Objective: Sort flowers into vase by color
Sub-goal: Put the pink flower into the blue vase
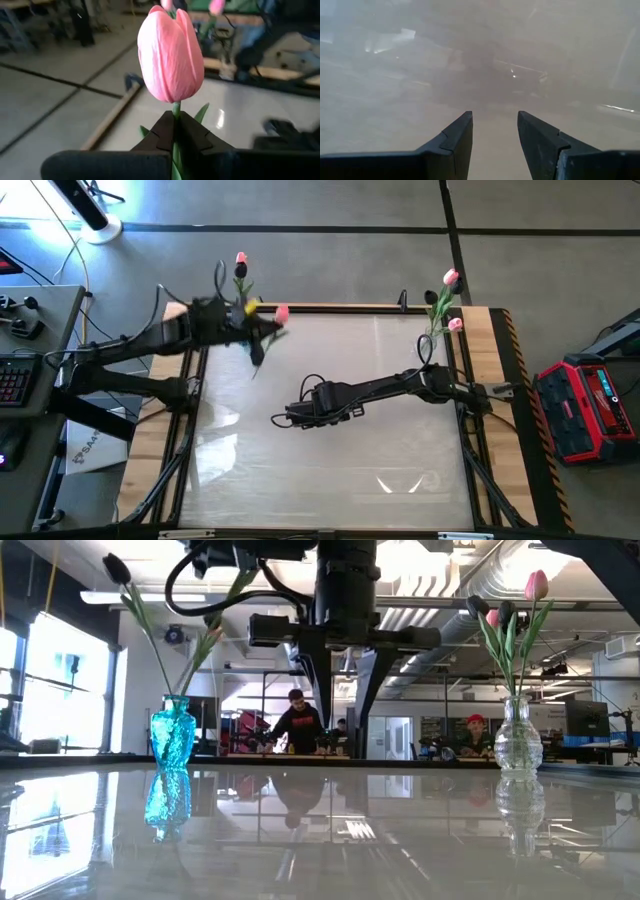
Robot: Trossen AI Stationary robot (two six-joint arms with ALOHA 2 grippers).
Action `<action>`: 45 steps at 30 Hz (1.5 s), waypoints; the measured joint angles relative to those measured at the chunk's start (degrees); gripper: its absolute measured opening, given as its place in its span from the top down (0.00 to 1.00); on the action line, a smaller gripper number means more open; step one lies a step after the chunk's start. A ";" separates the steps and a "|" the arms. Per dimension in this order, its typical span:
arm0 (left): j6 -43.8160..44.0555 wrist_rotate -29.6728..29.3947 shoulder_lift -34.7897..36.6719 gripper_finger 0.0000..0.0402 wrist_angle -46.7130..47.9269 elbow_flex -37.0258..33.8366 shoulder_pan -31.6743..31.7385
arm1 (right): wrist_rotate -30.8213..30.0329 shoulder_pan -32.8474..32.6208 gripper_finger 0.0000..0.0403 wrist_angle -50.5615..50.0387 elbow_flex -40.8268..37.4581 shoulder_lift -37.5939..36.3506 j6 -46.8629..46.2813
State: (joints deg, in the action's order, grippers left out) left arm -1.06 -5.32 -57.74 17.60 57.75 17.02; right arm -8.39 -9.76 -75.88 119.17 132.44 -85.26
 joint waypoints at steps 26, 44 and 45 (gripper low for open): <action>-9.11 -0.31 3.28 1.00 -5.22 7.64 25.72 | -2.73 -3.06 0.64 -0.33 0.00 0.00 -5.96; -6.66 2.72 5.04 1.00 -14.71 -4.13 29.26 | -4.98 -2.03 0.64 -1.62 0.00 0.00 -1.70; -6.68 2.55 5.12 1.00 -14.99 -4.65 29.26 | -4.92 -2.03 0.64 -1.69 0.00 0.00 -1.70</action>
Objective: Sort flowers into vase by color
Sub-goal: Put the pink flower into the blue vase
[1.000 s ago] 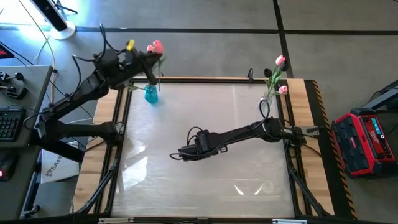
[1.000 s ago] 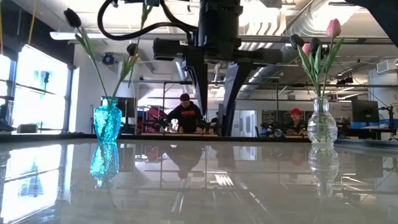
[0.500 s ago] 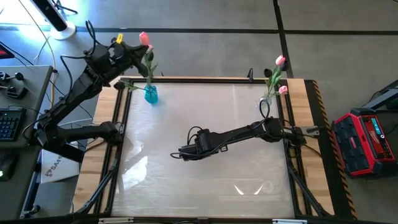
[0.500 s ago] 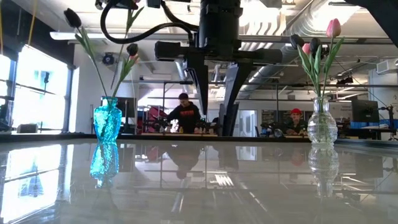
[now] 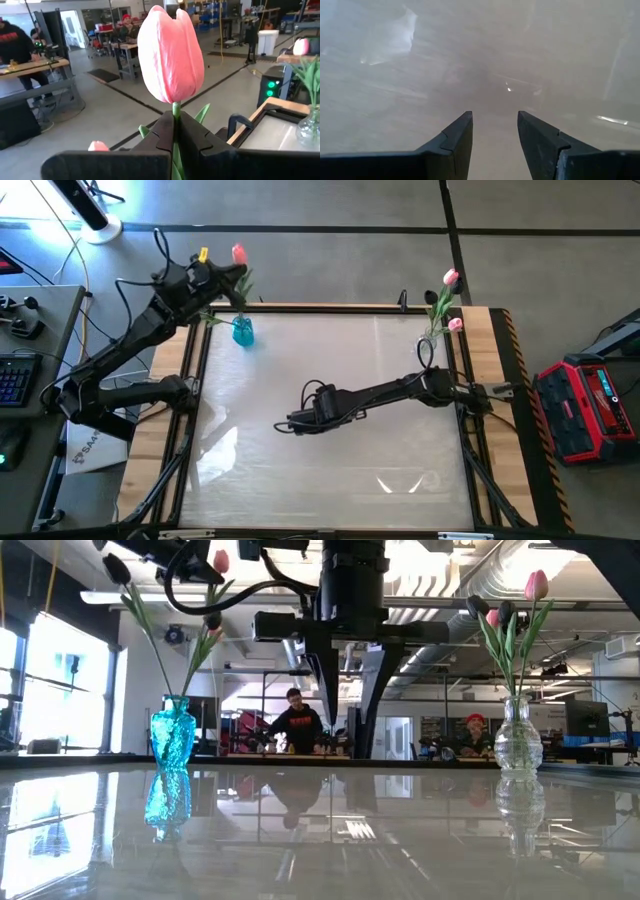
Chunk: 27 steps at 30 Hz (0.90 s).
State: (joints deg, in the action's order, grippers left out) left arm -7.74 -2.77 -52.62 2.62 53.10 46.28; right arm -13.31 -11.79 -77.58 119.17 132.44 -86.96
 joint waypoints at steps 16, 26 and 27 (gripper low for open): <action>-2.92 -6.50 0.26 0.82 9.17 -0.67 0.00 | 1.32 0.13 0.64 -4.36 0.00 0.00 -0.97; -0.89 -7.02 1.86 0.52 19.58 4.66 0.00 | 2.08 0.26 0.64 7.38 0.00 -1.78 9.58; -0.86 -7.01 1.76 0.49 21.79 5.72 0.00 | 1.44 0.40 0.64 9.42 0.04 -2.14 10.28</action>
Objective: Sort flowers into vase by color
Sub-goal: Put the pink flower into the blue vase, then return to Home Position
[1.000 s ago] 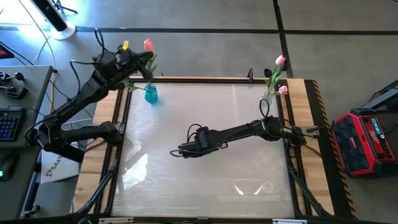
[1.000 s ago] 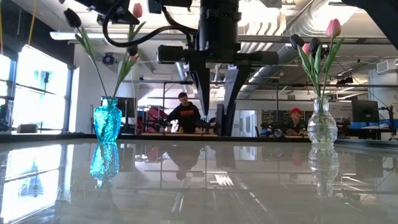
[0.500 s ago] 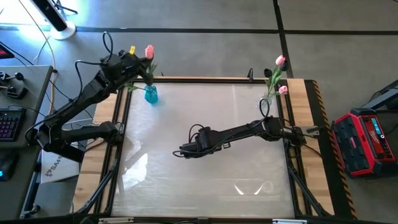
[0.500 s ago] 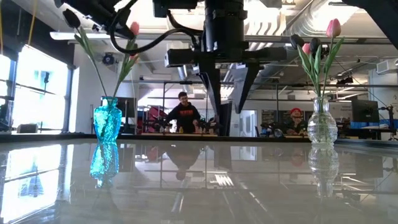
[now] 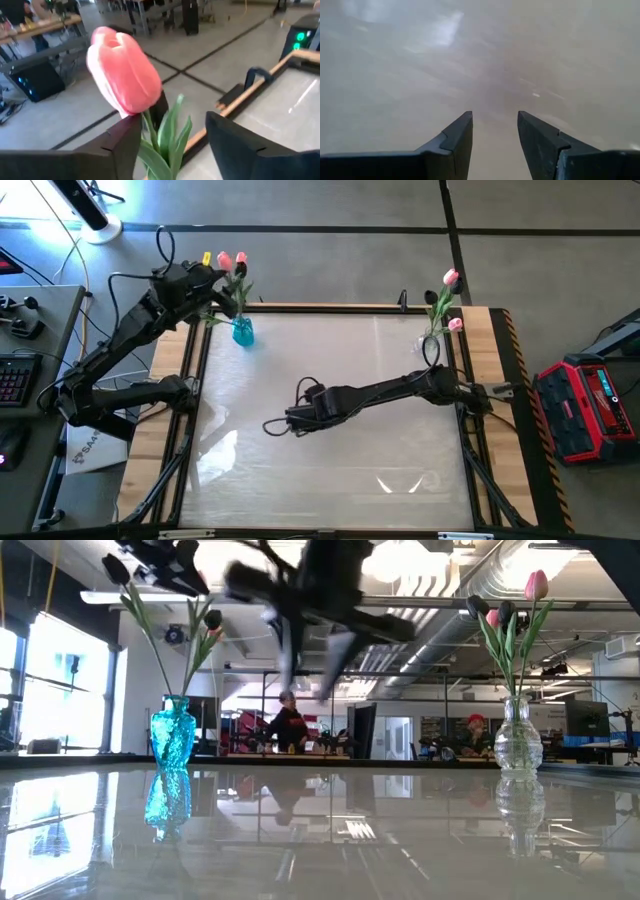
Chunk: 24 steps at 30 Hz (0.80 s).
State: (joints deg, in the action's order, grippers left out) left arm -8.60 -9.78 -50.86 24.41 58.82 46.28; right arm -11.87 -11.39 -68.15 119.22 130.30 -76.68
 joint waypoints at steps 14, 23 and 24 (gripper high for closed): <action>0.96 2.95 0.11 0.29 20.57 4.19 -0.22 | -0.92 1.90 0.64 7.11 0.02 -1.18 4.49; 1.97 11.48 -0.08 0.28 31.97 14.91 -0.22 | 4.07 1.58 0.64 14.20 0.02 -1.36 8.47; 1.95 12.09 -0.08 0.28 32.38 16.22 -0.23 | 4.46 1.55 0.64 16.09 0.02 -1.49 9.14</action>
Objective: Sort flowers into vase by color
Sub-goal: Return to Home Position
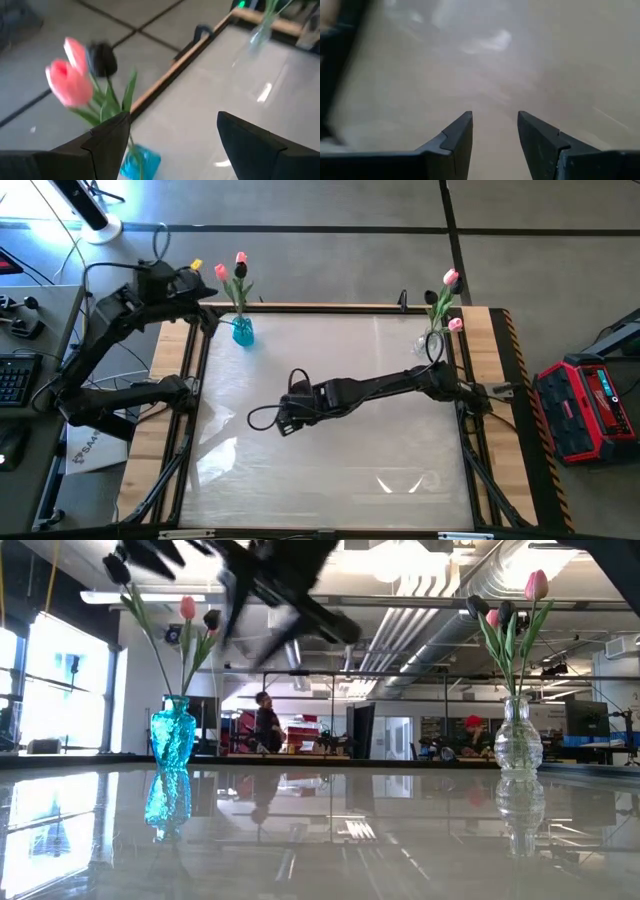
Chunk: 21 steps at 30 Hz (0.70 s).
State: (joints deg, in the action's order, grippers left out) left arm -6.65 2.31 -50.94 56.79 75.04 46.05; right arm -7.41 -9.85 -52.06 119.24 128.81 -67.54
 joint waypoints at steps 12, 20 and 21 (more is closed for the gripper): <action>-2.49 7.17 1.21 0.28 -4.01 10.68 -0.51 | -24.84 -2.88 0.64 12.60 -0.02 -14.34 18.23; -2.42 11.24 -0.25 0.28 -3.99 10.70 -0.51 | -30.86 -2.17 0.64 1.84 -0.04 -21.01 21.82; -2.36 12.38 -0.58 0.28 -3.99 10.68 -0.51 | -31.18 -2.07 0.64 2.05 -0.04 -21.90 20.29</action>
State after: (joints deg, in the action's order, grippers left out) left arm -9.01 14.69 -51.52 52.80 85.72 45.54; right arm -38.59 -11.91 -50.01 119.20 106.91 -47.25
